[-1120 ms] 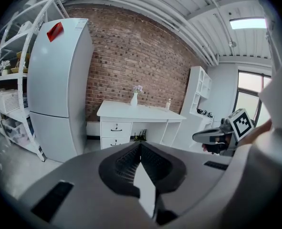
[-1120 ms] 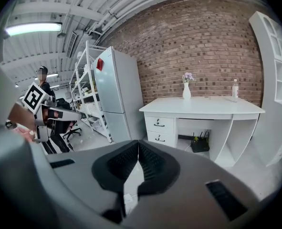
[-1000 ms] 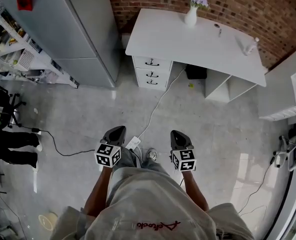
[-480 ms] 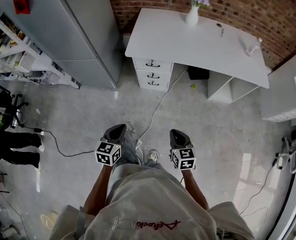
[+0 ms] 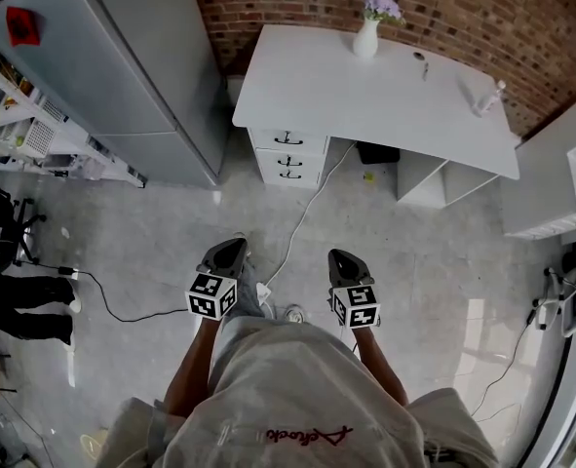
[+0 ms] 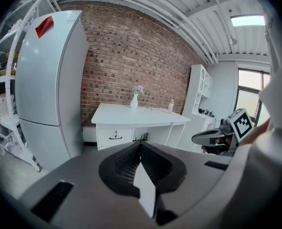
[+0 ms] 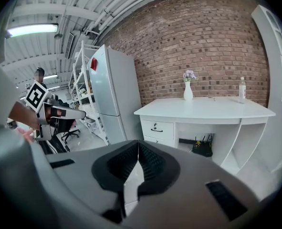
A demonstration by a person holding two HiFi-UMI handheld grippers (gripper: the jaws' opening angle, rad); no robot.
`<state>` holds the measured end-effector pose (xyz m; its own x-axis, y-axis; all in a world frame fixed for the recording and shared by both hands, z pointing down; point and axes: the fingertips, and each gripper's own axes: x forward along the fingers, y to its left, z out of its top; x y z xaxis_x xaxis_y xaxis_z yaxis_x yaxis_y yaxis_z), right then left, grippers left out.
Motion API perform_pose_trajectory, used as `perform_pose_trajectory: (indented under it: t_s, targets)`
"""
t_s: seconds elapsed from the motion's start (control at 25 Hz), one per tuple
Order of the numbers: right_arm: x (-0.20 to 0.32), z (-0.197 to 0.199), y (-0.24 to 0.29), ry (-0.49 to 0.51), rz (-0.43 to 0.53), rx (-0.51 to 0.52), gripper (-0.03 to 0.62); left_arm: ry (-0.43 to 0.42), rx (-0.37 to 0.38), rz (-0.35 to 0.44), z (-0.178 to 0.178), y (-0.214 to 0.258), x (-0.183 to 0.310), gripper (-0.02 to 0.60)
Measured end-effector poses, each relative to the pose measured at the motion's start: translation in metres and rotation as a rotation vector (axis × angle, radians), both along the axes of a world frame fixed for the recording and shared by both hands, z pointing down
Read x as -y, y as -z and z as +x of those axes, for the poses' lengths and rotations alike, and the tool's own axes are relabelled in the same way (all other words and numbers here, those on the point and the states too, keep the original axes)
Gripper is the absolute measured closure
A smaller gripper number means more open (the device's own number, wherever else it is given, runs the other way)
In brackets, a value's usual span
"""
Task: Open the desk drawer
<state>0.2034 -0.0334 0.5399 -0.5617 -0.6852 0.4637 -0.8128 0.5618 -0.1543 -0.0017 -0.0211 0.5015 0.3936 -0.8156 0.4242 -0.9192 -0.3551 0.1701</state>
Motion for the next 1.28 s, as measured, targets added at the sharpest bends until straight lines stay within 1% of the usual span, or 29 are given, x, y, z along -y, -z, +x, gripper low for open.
perform_pose_trajectory:
  t_s: [0.16, 0.36, 0.52, 0.68, 0.92, 1.12, 1.28]
  targets:
    - [0.022, -0.014, 0.000, -0.003, 0.003, -0.015, 0.576, -0.005, -0.023, 0.001, -0.012, -0.003, 0.026, 0.571]
    - [0.054, -0.038, -0.001, -0.020, -0.004, -0.033, 0.576, -0.040, -0.036, -0.012, -0.030, -0.010, 0.060, 0.571]
    - [0.085, -0.069, -0.002, -0.054, -0.007, -0.043, 0.576, -0.074, -0.044, -0.021, -0.059, -0.015, 0.092, 0.571]
    - [0.123, -0.097, 0.006, -0.139, -0.014, -0.034, 0.576, -0.110, -0.046, -0.034, -0.093, -0.016, 0.127, 0.571]
    - [0.179, -0.141, 0.024, -0.189, 0.018, -0.049, 0.576, -0.169, -0.043, -0.025, -0.134, -0.008, 0.183, 0.571]
    - [0.217, -0.162, 0.026, -0.227, 0.032, -0.065, 0.576, -0.235, -0.039, -0.029, -0.151, -0.011, 0.216, 0.571]
    - [0.230, -0.166, 0.019, -0.234, 0.034, -0.065, 0.576, -0.274, -0.017, -0.045, -0.147, -0.022, 0.230, 0.571]
